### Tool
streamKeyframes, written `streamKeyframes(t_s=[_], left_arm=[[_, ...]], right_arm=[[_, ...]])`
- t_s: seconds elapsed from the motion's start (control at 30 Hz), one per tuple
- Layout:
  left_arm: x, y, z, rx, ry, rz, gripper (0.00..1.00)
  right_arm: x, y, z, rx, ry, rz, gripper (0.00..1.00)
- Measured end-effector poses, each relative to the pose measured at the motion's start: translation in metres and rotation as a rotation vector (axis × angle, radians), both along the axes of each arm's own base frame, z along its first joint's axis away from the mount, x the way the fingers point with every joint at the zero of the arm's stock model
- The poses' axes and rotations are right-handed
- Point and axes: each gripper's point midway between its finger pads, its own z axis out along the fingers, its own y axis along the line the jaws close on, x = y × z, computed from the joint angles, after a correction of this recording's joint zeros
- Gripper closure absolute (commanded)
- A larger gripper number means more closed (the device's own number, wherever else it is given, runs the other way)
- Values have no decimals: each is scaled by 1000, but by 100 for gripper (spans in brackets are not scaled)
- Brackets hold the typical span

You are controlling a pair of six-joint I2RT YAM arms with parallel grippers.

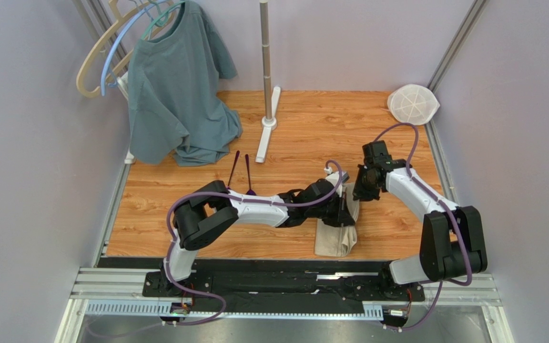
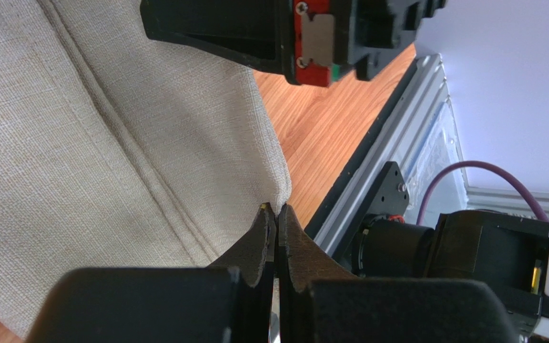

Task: Fold the napkin into a case and place the utensils inside
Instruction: Fold the 2/3-rectangle-folded napkin at the center of the board.

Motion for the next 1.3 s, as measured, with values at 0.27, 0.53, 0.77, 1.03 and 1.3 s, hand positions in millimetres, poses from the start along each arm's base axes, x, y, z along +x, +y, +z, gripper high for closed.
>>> streamKeyframes(t_s=[0.27, 0.53, 0.77, 1.03, 1.3], left_arm=[[6, 10, -9, -67, -7, 12, 100], [2, 26, -15, -108, -29, 22, 100], [2, 40, -15, -181, -63, 39, 100], [3, 56, -14, -258, -94, 56, 100], [-7, 74, -33, -260, -92, 49, 100]], right_arm=[[4, 16, 17, -155, 16, 81, 100], [1, 33, 10, -288, 88, 80, 100], [0, 44, 13, -290, 96, 24, 100], [3, 63, 5, -256, 117, -6, 95], [12, 83, 3, -193, 88, 12, 56]])
